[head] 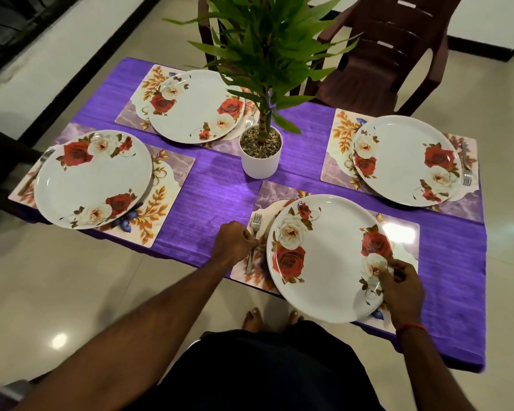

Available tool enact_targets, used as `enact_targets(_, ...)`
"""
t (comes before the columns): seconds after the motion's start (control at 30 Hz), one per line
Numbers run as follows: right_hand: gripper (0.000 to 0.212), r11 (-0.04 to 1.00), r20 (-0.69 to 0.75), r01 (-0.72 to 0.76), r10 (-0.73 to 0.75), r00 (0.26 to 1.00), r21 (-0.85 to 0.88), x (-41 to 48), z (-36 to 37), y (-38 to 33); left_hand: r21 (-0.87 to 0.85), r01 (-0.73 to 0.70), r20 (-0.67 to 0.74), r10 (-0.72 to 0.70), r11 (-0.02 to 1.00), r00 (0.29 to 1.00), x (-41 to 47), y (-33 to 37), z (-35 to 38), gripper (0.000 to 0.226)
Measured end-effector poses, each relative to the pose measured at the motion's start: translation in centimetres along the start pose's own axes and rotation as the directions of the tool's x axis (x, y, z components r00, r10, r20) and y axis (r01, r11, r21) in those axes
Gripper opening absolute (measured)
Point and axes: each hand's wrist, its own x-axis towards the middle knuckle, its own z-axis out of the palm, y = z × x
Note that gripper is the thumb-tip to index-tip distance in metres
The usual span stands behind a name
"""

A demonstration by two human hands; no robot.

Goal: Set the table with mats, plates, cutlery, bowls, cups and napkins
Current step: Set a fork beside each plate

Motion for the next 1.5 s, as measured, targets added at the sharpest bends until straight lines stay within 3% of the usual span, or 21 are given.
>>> enact_targets(0.53, 0.029, 1.0, -0.001, 0.021, -0.021, 1.0, -0.006, -0.4, 0.1, -0.3, 0.005, -0.074, 0.038, 0.074, 0.997, 0.997, 0.0, -0.4, -0.4, 0.014)
enact_targets(1.0, 0.021, 1.0, -0.074, 0.003, -0.001, 0.997, 0.018, -0.2, 0.8, 0.4, -0.075, -0.048, 0.027, 0.05, 0.996, 0.998, -0.4, -0.6, -0.5, 0.027)
enact_targets(1.13, 0.022, 0.999, -0.083, 0.034, -0.037, 0.996, -0.032, -0.3, 0.8, 0.3, -0.094, -0.099, -0.019, 0.098, 0.991, 0.995, -0.6, -0.5, -0.7, 0.025)
enact_targets(1.23, 0.028, 0.963, -0.081, 0.133, -0.156, 0.984, -0.234, -0.1, 0.5, 0.2, -0.122, -0.154, -0.049, 0.149, 0.98, 0.988, -0.8, -0.1, -1.1, 0.025)
enact_targets(1.3, 0.033, 0.874, -0.042, 0.248, -0.292, 0.956, -0.418, 0.1, 0.6, -0.1, -0.102, -0.199, -0.064, 0.193, 0.975, 0.979, -1.0, 0.3, -1.5, 0.027)
enact_targets(1.5, 0.04, 0.668, 0.209, 0.609, -0.583, 0.785, -0.428, -0.8, 3.0, -6.0, 0.023, -0.37, -0.08, 0.371, 0.929, 0.925, -2.2, 1.4, -2.3, 0.051)
